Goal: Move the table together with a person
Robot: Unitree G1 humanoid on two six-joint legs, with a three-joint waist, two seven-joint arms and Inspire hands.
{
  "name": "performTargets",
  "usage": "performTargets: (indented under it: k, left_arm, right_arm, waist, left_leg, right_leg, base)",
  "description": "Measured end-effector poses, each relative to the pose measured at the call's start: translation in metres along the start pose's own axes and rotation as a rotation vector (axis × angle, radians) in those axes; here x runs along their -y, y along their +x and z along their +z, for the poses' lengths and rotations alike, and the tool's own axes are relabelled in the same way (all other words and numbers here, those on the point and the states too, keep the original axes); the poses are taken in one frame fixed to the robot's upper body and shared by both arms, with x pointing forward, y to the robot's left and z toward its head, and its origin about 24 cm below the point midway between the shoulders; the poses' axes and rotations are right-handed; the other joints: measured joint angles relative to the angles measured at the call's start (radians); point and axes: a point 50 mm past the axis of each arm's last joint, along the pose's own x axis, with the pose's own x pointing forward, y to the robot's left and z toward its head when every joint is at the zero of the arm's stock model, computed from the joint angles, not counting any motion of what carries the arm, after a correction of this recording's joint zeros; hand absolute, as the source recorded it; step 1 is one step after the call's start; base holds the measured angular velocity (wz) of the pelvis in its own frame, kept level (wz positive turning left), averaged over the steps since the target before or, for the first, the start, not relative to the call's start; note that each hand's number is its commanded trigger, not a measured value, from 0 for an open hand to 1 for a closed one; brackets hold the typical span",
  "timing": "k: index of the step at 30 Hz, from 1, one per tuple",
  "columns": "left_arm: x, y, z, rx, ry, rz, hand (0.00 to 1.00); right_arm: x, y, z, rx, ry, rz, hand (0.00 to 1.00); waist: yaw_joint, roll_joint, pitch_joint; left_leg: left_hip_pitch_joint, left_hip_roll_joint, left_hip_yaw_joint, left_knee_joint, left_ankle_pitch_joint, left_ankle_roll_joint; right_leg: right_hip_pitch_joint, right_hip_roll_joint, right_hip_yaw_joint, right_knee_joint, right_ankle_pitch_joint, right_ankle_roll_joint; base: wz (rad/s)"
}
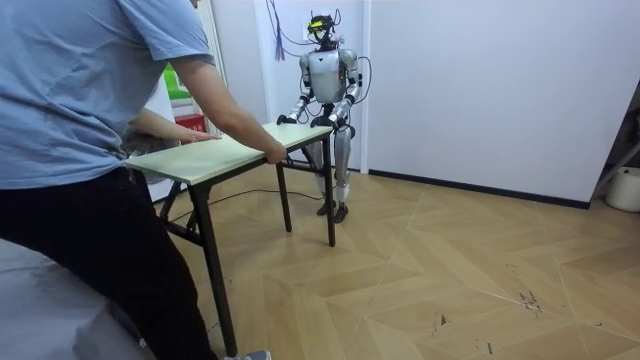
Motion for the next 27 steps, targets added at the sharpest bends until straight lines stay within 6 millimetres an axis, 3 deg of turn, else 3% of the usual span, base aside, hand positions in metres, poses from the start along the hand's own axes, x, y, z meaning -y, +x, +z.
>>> performTargets:
  k: [7,20,27]
  left_arm:
    - [-0.008,-0.013,-0.003,0.036,0.032,-0.011,1.00]
    - [0.008,-0.025,-0.008,0.098,0.061,-0.106,1.00]
    - [0.009,-0.033,-0.006,0.140,0.132,-0.120,1.00]
  right_arm:
    - [0.004,-0.007,-0.004,-0.008,-0.016,0.017,1.00]
    - [-0.017,-0.018,-0.006,0.027,-0.038,0.119,1.00]
    - [-0.015,-0.022,-0.012,0.039,-0.056,0.141,1.00]
  waist:
    - [0.000,-0.007,-0.0046]
    - [-0.012,-0.015,-0.0032]
    - [-0.023,-0.020,-0.0022]
  left_leg:
    - [0.005,0.000,0.002,0.002,0.000,0.000]
    - [-0.022,-0.001,0.000,0.010,0.000,0.000]
    - [-0.037,0.000,0.000,0.018,0.000,0.000]
  right_leg:
    - [0.005,-0.001,0.001,0.000,0.000,0.000]
    - [-0.016,-0.002,0.000,0.001,0.000,0.000]
    - [-0.024,-0.001,0.002,0.001,0.000,0.000]
  base:
    - [0.00]
    - [0.00]
    - [0.00]
